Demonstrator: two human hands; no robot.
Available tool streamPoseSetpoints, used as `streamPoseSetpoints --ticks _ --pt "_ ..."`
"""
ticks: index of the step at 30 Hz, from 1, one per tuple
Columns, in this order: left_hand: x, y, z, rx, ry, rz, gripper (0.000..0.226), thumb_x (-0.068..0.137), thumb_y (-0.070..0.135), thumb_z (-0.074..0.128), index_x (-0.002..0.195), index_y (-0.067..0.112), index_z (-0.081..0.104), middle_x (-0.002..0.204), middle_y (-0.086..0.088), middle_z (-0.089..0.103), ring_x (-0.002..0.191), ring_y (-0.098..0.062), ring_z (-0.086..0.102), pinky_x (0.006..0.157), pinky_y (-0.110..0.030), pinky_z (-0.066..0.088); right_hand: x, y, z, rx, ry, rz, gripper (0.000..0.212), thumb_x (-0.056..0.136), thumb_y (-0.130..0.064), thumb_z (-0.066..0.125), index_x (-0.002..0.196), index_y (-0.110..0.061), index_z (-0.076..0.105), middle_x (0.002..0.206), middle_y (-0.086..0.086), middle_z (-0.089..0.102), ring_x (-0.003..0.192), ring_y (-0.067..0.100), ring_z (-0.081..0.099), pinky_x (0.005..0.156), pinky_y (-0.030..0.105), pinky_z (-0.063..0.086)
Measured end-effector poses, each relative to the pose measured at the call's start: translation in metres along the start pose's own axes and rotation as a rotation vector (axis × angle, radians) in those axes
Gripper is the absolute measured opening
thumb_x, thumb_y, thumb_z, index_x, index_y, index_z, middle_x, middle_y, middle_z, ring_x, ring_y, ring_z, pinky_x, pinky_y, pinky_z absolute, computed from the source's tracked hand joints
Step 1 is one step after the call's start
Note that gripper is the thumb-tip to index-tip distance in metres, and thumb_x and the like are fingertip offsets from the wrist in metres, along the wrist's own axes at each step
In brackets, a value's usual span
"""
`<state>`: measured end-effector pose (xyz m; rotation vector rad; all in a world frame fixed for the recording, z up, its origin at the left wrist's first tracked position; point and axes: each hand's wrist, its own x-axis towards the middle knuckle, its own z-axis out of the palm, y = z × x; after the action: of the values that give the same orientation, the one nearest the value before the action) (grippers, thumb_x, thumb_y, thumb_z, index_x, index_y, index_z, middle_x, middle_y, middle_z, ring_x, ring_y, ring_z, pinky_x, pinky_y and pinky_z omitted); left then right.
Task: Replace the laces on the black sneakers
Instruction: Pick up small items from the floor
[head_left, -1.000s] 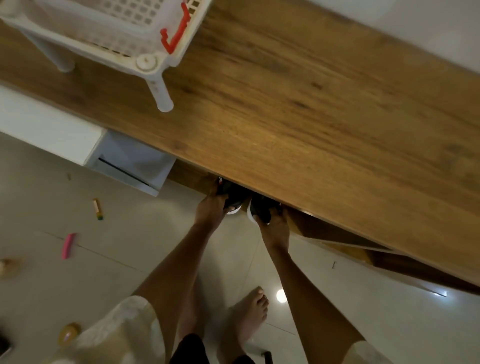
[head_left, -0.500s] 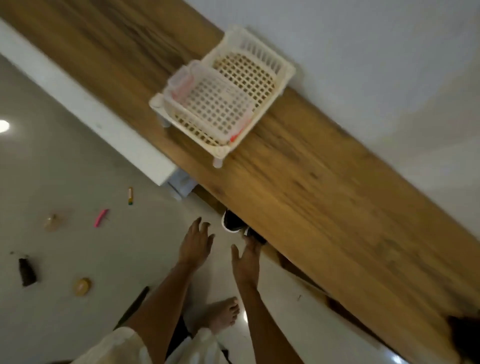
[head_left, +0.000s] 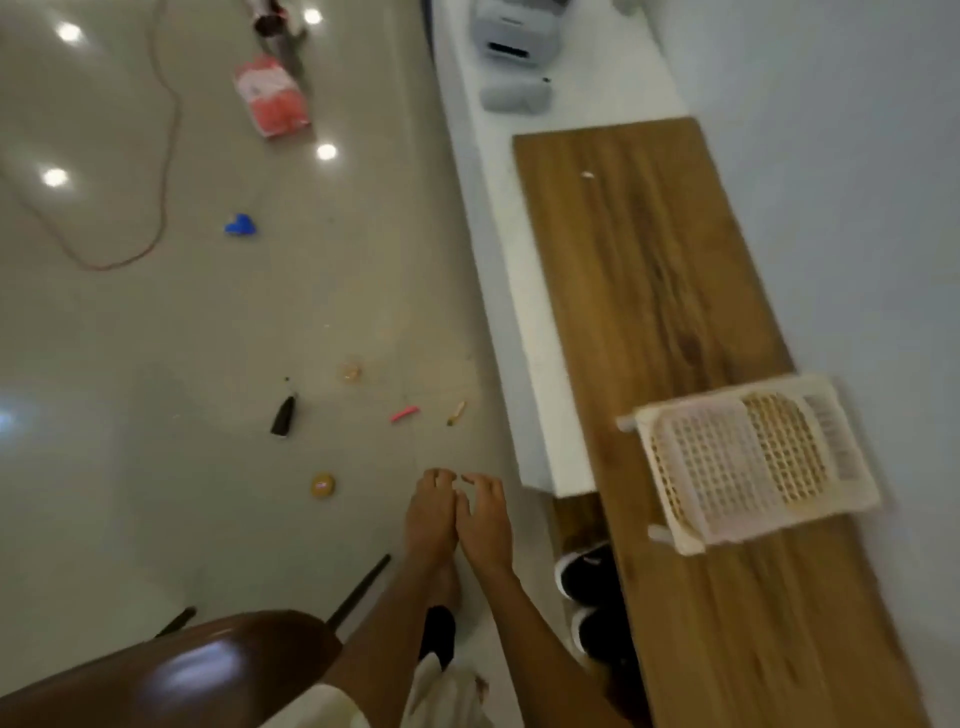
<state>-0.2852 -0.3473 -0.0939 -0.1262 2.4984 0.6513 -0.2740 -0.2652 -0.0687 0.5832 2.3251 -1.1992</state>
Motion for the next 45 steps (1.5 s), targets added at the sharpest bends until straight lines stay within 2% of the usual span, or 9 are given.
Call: streamPoseSetpoints --ticks 6,11,19,26,30,33,36,42,45 --pt "0.053 -0.045 -0.03 -0.088 0.076 -0.248 0.032 0.098 0.015 0.04 0.129 0.01 0.047 0.13 -0.008 0.047 0.114 -0.022 0.049 0.087 -0.03 0.041 0.066 -0.042 0.044 -0.137 -0.142 -0.035 0.024 0.096 -0.017 0.044 0.117 -0.017 0.056 0.123 -0.001 0.049 0.108 0.013 0.053 0.09 0.026 0.043" --pt "0.119 -0.094 0.011 -0.084 0.049 -0.34 0.03 0.096 0.011 0.04 0.125 0.012 0.047 0.126 -0.007 0.048 0.112 -0.023 0.048 0.085 -0.032 0.043 0.154 -0.013 0.094 -0.205 -0.11 0.082 0.024 0.096 -0.008 0.041 0.112 -0.01 0.058 0.116 0.006 0.059 0.105 0.019 0.055 0.083 0.022 0.039" --pt "0.29 -0.182 0.126 -0.046 0.135 -0.292 0.037 0.091 -0.001 0.044 0.127 0.008 0.049 0.125 -0.013 0.046 0.113 -0.029 0.047 0.085 -0.039 0.046 0.335 0.086 0.172 -0.142 0.05 0.343 0.03 0.095 -0.016 0.046 0.121 -0.001 0.049 0.12 0.019 0.06 0.109 0.034 0.058 0.083 0.035 0.046" --pt "0.358 -0.228 0.175 0.122 0.174 -0.154 0.023 0.089 0.003 0.05 0.112 0.004 0.051 0.113 -0.014 0.047 0.103 -0.029 0.047 0.07 -0.035 0.045 0.385 0.137 0.218 -0.159 0.078 0.495 0.05 0.09 -0.035 0.06 0.122 0.001 0.047 0.124 0.02 0.057 0.112 0.036 0.057 0.083 0.037 0.046" --pt "0.362 -0.233 0.175 0.066 0.195 -0.162 0.02 0.093 0.021 0.056 0.098 0.002 0.055 0.099 -0.014 0.053 0.092 -0.031 0.05 0.066 -0.036 0.038 0.386 0.137 0.221 -0.178 0.105 0.403 0.032 0.089 -0.028 0.056 0.108 -0.002 0.061 0.111 0.016 0.065 0.104 0.032 0.061 0.076 0.032 0.044" --pt "0.337 -0.218 0.166 -0.28 0.243 -0.292 0.021 0.091 0.028 0.06 0.092 0.007 0.06 0.088 -0.008 0.063 0.081 -0.025 0.057 0.069 -0.038 0.047 0.362 0.122 0.208 -0.062 0.07 0.335 0.02 0.09 -0.025 0.055 0.095 -0.007 0.061 0.095 0.011 0.066 0.09 0.028 0.059 0.064 0.026 0.033" --pt "0.292 -0.182 0.137 -0.55 0.277 -0.372 0.016 0.087 0.024 0.066 0.091 0.008 0.062 0.085 -0.001 0.063 0.078 -0.017 0.058 0.067 -0.03 0.045 0.314 0.088 0.18 0.054 0.052 0.302 0.01 0.09 -0.023 0.054 0.086 -0.014 0.053 0.086 0.007 0.064 0.076 0.023 0.055 0.061 0.026 0.034" --pt "0.173 -0.064 0.036 -0.664 0.302 -0.365 0.019 0.095 0.035 0.054 0.088 0.017 0.057 0.076 0.011 0.058 0.066 0.0 0.053 0.057 -0.018 0.037 0.185 0.013 0.102 0.204 0.113 0.292 0.005 0.094 -0.021 0.051 0.095 -0.019 0.056 0.09 0.005 0.067 0.084 0.027 0.065 0.074 0.04 0.055" --pt "0.118 0.0 -0.009 -0.689 0.283 -0.302 0.013 0.097 0.026 0.049 0.098 0.016 0.058 0.08 0.007 0.059 0.069 -0.003 0.055 0.059 -0.018 0.04 0.123 -0.034 0.042 0.289 0.199 0.309 0.012 0.098 -0.022 0.046 0.102 -0.016 0.056 0.089 -0.003 0.061 0.086 0.019 0.062 0.063 0.021 0.045"
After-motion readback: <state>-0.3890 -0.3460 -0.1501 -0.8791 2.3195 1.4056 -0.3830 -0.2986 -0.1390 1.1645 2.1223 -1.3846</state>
